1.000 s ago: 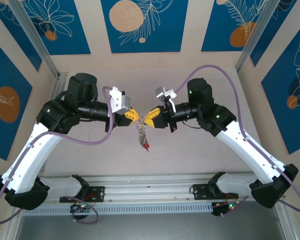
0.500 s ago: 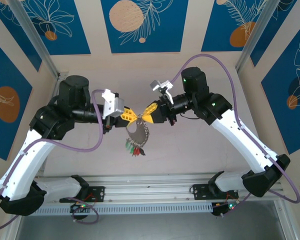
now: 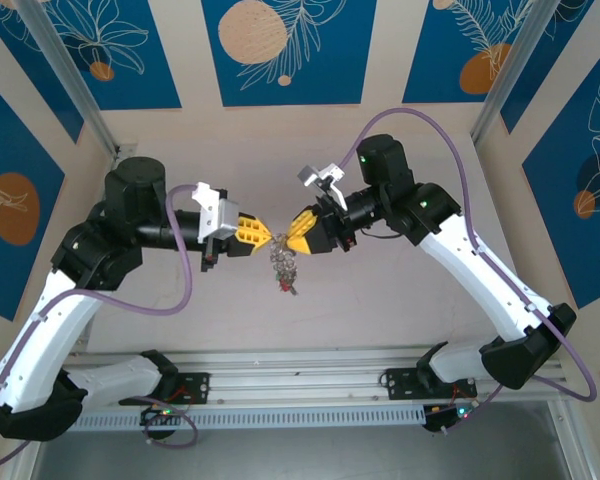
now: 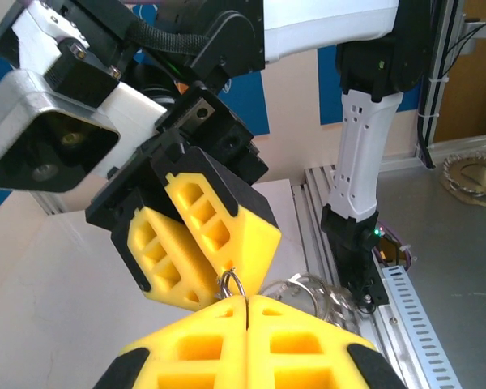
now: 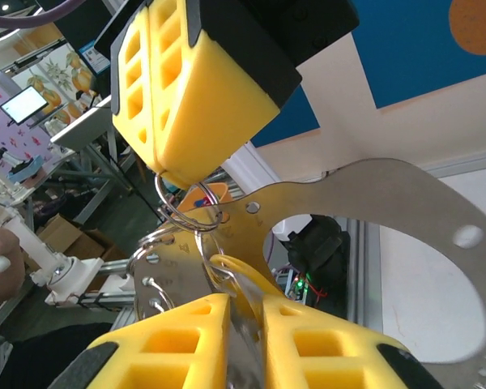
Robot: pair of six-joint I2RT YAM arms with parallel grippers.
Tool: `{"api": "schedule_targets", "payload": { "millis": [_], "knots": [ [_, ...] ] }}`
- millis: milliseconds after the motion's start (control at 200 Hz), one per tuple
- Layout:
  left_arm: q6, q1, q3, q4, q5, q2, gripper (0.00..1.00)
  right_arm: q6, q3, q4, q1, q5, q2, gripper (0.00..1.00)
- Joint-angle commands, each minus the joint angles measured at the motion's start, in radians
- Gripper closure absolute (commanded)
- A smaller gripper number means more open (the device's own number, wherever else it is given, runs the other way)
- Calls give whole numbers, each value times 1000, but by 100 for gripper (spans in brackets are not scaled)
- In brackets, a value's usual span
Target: Put the keys on the keyring
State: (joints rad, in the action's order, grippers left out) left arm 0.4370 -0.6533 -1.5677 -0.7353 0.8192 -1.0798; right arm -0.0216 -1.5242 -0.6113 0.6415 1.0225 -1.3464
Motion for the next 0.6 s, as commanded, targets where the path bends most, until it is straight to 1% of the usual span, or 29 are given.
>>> {"api": "schedule_targets", "payload": {
  "millis": [0, 105, 215, 275, 360, 405, 480, 520, 595],
  "knots": [
    [-23, -12, 9, 82, 42, 20, 100, 18, -32, -30, 19, 38, -7, 81],
    [-29, -11, 17, 94, 50, 28, 100, 13, -39, -20, 26, 22, -8, 81],
    [-35, -12, 21, 99, 62, 33, 100, -4, -38, 2, 27, 1, -5, 83],
    [-36, -11, 22, 99, 66, 35, 100, -11, -36, 10, 28, -13, 1, 82],
    [-35, -11, 18, 97, 65, 38, 100, -13, -25, 6, 27, -73, 20, 75],
    [-33, -12, 17, 97, 64, 39, 100, -5, -14, -3, 27, -115, 35, 69],
    [-35, -11, 15, 102, 65, 40, 100, 16, 11, -22, 27, -220, 71, 58],
    [-36, -12, 14, 106, 68, 40, 100, 29, 36, -22, 28, -286, 102, 55],
    [-37, -11, 15, 114, 66, 37, 100, 35, 96, 27, 32, -364, 172, 53]
  ]
}}
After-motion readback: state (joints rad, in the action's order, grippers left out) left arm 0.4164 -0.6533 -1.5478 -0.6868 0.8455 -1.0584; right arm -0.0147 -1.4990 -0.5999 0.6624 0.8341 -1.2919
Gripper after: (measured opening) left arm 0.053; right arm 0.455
